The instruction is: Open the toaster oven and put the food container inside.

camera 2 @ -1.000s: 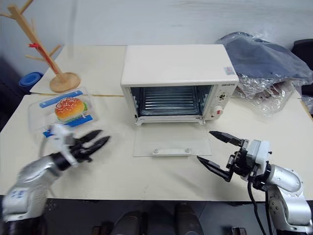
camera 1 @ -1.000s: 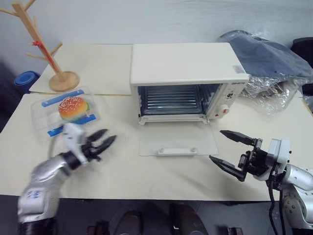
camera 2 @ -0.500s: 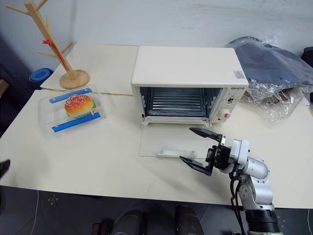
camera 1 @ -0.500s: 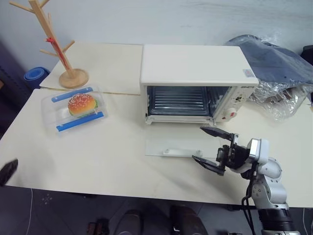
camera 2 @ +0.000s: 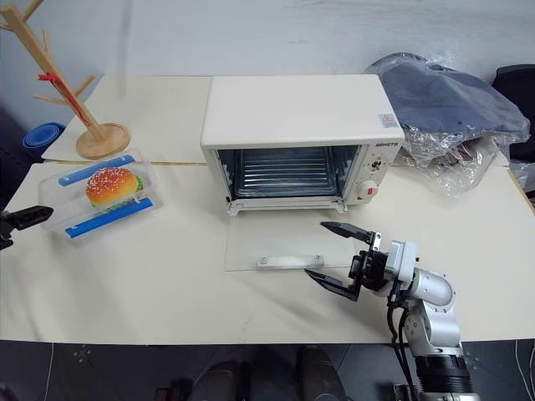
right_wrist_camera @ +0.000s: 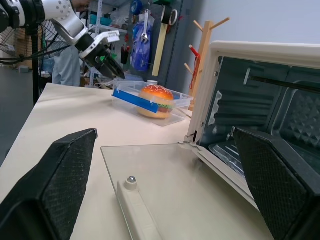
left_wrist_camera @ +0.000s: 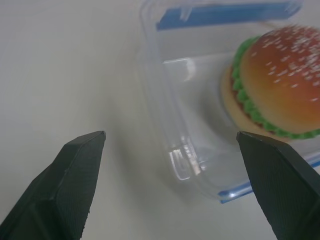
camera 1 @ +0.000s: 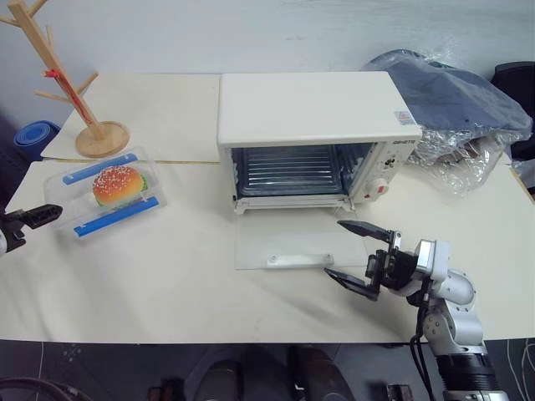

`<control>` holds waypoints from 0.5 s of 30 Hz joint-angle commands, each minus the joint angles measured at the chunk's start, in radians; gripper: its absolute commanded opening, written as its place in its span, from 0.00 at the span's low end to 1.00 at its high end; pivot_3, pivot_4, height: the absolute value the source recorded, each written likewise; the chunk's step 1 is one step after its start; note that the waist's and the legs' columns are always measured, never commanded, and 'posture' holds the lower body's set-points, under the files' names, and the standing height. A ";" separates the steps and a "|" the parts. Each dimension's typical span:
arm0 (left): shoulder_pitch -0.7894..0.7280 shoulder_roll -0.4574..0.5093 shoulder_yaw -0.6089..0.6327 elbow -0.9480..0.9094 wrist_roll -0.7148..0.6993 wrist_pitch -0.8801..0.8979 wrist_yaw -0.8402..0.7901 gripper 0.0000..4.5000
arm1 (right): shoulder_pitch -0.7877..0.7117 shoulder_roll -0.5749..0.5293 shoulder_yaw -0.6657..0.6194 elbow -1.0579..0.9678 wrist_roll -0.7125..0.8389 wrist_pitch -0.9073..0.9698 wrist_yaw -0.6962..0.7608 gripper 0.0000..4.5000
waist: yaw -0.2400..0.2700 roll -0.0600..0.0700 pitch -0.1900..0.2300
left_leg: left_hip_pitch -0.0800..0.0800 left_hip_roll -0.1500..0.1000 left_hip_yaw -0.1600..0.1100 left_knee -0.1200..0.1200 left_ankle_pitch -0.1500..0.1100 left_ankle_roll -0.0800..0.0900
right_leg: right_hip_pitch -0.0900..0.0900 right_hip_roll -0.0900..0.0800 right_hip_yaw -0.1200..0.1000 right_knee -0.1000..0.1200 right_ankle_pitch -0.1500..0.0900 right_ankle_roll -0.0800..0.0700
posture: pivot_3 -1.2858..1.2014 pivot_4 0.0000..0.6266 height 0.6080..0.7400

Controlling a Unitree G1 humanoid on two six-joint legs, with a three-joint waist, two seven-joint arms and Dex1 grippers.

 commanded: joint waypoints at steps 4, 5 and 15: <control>-0.150 0.037 -0.106 0.199 0.127 -0.059 -0.093 0.68 | 0.004 0.000 0.009 -0.086 -0.021 0.016 -0.082 1.00 | 0.000 -0.001 0.000 | 0.000 -0.001 0.000 0.002 0.000 0.001 | 0.000 -0.001 0.000 0.001 0.000 0.000 | 0.52 0.24 1.00; -0.171 0.037 -0.106 0.221 0.133 -0.060 -0.102 0.61 | 0.002 -0.001 0.010 -0.090 -0.025 0.018 -0.091 1.00 | 0.000 -0.001 0.000 | 0.000 -0.001 0.000 0.002 0.000 0.001 | 0.000 0.000 0.000 0.001 0.000 0.000 | 0.52 0.24 1.00; -0.160 0.064 -0.042 0.082 0.131 0.049 -0.168 0.05 | 0.005 -0.013 0.016 -0.084 -0.041 0.019 -0.114 1.00 | 0.001 -0.002 0.000 | 0.000 0.000 0.000 0.002 0.000 0.001 | -0.001 0.000 0.001 0.008 0.000 0.000 | 0.52 0.24 1.00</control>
